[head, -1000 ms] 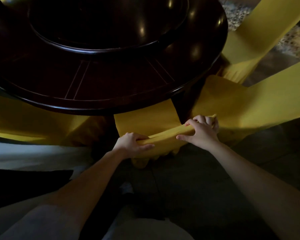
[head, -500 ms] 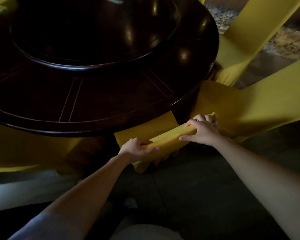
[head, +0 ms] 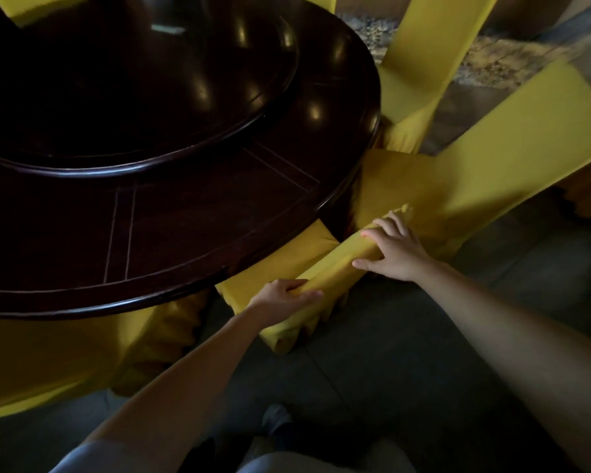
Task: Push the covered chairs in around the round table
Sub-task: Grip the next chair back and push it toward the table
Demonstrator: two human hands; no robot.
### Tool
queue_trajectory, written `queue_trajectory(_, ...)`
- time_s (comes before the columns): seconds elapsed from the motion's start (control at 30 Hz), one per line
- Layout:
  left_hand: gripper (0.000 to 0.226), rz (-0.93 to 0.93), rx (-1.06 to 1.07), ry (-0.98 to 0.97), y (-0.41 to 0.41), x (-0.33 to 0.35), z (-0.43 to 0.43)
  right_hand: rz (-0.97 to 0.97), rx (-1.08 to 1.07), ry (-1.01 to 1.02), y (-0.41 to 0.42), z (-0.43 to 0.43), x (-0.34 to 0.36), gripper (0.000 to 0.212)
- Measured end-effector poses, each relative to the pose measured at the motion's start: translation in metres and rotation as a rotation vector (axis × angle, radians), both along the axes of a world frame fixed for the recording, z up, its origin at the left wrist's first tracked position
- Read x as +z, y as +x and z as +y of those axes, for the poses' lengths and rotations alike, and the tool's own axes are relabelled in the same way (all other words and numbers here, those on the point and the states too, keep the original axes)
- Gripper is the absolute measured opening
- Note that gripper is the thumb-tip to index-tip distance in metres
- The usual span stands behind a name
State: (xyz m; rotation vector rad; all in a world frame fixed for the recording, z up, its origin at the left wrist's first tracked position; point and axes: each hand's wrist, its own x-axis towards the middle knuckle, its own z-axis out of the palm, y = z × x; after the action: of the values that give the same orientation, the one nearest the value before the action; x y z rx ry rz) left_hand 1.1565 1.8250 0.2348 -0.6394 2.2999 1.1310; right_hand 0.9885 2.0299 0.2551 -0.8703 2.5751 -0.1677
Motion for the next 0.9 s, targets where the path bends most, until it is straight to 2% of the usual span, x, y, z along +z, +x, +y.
queue_trajectory(0.17, 0.07, -0.026, -0.115, -0.068, 0.0, 0.0, -0.001, 0.011, -0.097, -0.068, 0.036, -0.002, -0.006, 0.06)
queue_trajectory(0.3, 0.069, -0.024, -0.208, -0.161, 0.003, 0.008, 0.008, 0.042, -0.041, -0.109, 0.052, 0.011, -0.011, 0.066)
queue_trajectory(0.37, 0.073, 0.039, -0.257, -0.205, 0.003, 0.015, 0.016, 0.061, 0.008, -0.151, 0.052, 0.021, -0.011, 0.066)
queue_trajectory(0.5, 0.082, 0.224, -0.337, -0.434, -0.009, 0.025, 0.051, 0.112, 0.124, -0.147, 0.044, 0.044, -0.008, 0.068)
queue_trajectory(0.67, 0.079, 0.328, -0.341, -0.546, -0.059, 0.044, 0.111, 0.091, 0.009, -0.172, 0.022, 0.097, 0.006, 0.069)
queue_trajectory(0.9, 0.077, 0.425, -0.439, -0.535, -0.152, 0.065, 0.214, 0.158, -0.115, -0.154, -0.04, 0.192, 0.029, 0.068)
